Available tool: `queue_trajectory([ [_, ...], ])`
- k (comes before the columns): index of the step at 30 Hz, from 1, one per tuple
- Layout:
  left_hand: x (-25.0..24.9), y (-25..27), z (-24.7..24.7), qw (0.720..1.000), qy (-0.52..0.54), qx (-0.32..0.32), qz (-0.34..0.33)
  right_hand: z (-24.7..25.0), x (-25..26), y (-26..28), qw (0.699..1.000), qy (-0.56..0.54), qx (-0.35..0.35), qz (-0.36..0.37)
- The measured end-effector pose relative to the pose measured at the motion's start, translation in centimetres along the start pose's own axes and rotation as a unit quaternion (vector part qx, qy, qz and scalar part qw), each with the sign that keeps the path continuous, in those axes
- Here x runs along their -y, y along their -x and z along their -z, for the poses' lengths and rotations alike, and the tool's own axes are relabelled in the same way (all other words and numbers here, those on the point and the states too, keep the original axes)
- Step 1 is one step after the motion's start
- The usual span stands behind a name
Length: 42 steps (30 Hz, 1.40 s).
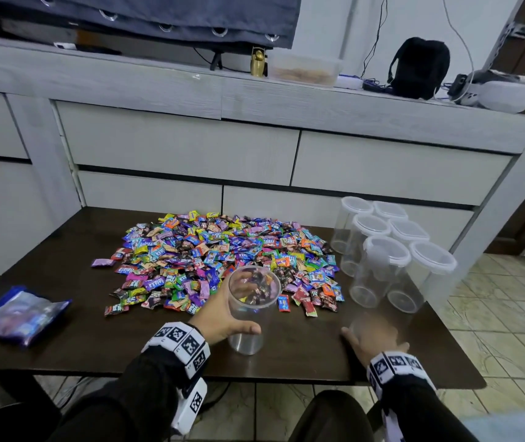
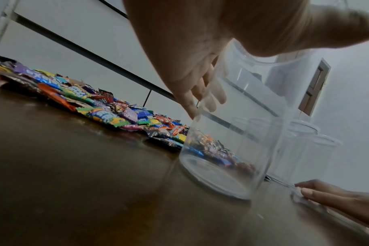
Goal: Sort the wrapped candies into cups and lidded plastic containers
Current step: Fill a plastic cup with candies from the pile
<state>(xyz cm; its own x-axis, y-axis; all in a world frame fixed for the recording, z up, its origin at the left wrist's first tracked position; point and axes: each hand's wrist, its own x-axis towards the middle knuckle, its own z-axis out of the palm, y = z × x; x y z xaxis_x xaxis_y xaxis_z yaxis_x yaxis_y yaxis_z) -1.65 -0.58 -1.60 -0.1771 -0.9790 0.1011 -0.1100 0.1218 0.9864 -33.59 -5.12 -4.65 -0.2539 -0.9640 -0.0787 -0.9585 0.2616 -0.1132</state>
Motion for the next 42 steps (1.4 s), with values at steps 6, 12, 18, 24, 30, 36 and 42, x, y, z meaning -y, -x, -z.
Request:
queue_trajectory([
  [6, 0.1, 0.6, 1.5, 1.000, -0.019, 0.015, 0.013, 0.4, 0.5, 0.3, 0.997, 0.051, -0.042, 0.045],
  [12, 0.5, 0.7, 5.9, 0.953, -0.266, -0.139, 0.042, 1.0, 6.1, -0.6, 0.976, 0.032, -0.046, 0.212],
  [18, 4.0, -2.3, 7.7, 0.801, -0.553, -0.038, 0.228, -0.7, 11.9, -2.0, 0.986, -0.036, 0.089, 0.135],
  [24, 6.8, -5.1, 7.4, 0.775, -0.567, 0.042, 0.276, -1.5, 16.1, -3.5, 0.977, -0.003, 0.129, 0.170],
  [30, 7.0, -7.2, 6.7, 0.801, -0.552, 0.020, 0.229, -1.0, 18.8, -3.9, 0.974, 0.028, 0.115, 0.193],
  [36, 5.8, -7.5, 7.3, 0.777, -0.601, -0.015, 0.187, -0.3, 18.6, -5.1, 0.965, 0.044, 0.085, 0.245],
  [42, 4.4, -7.9, 7.8, 0.781, -0.598, -0.004, 0.182, 0.5, 18.4, -5.7, 0.956, 0.009, 0.098, 0.276],
])
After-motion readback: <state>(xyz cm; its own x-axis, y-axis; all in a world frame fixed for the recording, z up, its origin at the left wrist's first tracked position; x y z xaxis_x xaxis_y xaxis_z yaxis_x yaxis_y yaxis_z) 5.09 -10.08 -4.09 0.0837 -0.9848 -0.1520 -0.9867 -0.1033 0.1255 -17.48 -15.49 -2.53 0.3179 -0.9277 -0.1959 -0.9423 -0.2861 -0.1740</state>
